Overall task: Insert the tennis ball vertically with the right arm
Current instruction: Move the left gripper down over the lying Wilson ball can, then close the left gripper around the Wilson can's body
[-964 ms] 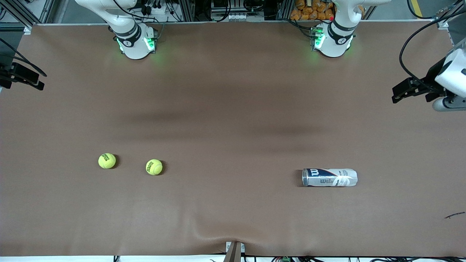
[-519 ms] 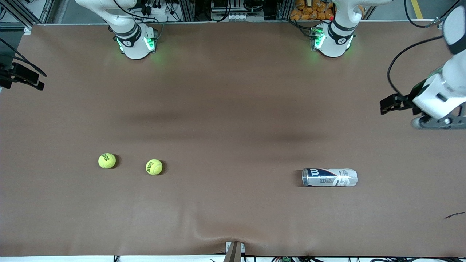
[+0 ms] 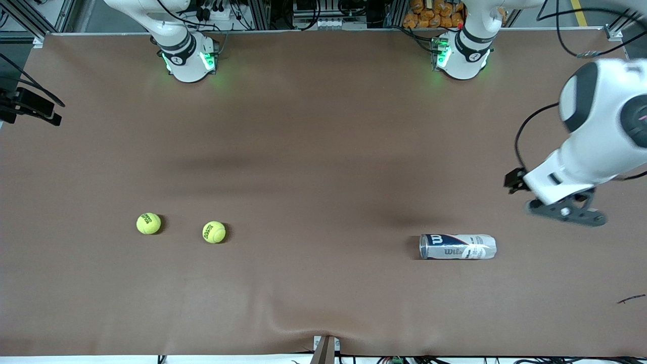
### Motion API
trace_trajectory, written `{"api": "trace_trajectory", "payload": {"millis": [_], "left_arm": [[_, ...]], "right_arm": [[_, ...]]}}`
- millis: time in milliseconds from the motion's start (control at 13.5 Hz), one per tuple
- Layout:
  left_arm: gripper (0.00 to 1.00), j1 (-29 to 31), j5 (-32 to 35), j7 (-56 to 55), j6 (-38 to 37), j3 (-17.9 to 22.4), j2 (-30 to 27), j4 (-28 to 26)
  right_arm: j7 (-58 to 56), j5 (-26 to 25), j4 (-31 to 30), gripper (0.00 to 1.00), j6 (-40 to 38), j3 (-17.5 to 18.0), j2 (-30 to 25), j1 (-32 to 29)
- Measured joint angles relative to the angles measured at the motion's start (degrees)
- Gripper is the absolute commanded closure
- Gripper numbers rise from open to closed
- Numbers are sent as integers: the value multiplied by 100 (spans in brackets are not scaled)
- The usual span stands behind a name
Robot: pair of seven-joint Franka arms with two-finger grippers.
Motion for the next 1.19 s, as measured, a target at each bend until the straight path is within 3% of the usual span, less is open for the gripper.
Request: {"api": "trace_trajectory", "payload": {"millis": [371, 964, 1187], "left_arm": [[0, -245, 253, 422, 419, -7, 595, 255], [0, -362, 326, 2306, 1600, -8, 1469, 358], [0, -548, 982, 2731, 1772, -16, 1727, 376]], "right_arm": [[0, 0, 0, 0, 0, 0, 1, 0], [0, 0, 1, 0, 0, 0, 1, -1], [0, 0, 1, 0, 0, 0, 1, -1]]}}
